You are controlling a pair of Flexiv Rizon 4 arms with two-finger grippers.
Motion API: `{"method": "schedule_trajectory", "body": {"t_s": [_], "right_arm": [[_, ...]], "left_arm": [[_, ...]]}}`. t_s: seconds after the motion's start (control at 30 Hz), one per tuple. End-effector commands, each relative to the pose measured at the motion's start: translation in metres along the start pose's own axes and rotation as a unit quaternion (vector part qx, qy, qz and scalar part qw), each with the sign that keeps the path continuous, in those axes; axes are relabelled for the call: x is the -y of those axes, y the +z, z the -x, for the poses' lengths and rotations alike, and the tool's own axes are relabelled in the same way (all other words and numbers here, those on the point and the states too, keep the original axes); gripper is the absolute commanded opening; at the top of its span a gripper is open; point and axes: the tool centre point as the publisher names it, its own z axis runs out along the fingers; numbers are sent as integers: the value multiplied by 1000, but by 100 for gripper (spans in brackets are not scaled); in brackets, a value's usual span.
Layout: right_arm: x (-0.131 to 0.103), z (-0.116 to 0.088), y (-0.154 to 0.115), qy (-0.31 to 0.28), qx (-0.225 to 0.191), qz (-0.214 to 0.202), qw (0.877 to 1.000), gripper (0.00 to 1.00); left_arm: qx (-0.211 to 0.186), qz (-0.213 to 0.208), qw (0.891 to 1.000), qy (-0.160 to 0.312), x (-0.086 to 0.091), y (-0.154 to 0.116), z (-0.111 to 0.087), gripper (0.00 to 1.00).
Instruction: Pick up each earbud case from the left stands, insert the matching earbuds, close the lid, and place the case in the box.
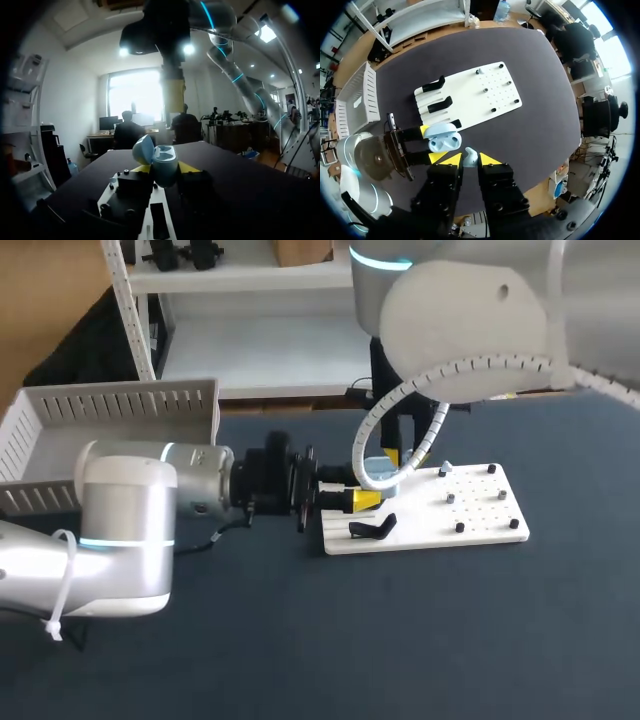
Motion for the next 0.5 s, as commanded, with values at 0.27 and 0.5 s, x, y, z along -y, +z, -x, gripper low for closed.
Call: {"method": "schedule_trajectory", "body": {"t_s": [0.27,0.5], "right_arm": [[-7,5,0,9,-1,-4,1000,0],[-11,5,3,5,0,-3,1000,0]], "left_arm": [[-7,15,1000,5,0,4,-1,0],[-7,15,1000,5,0,4,-1,0]]}}
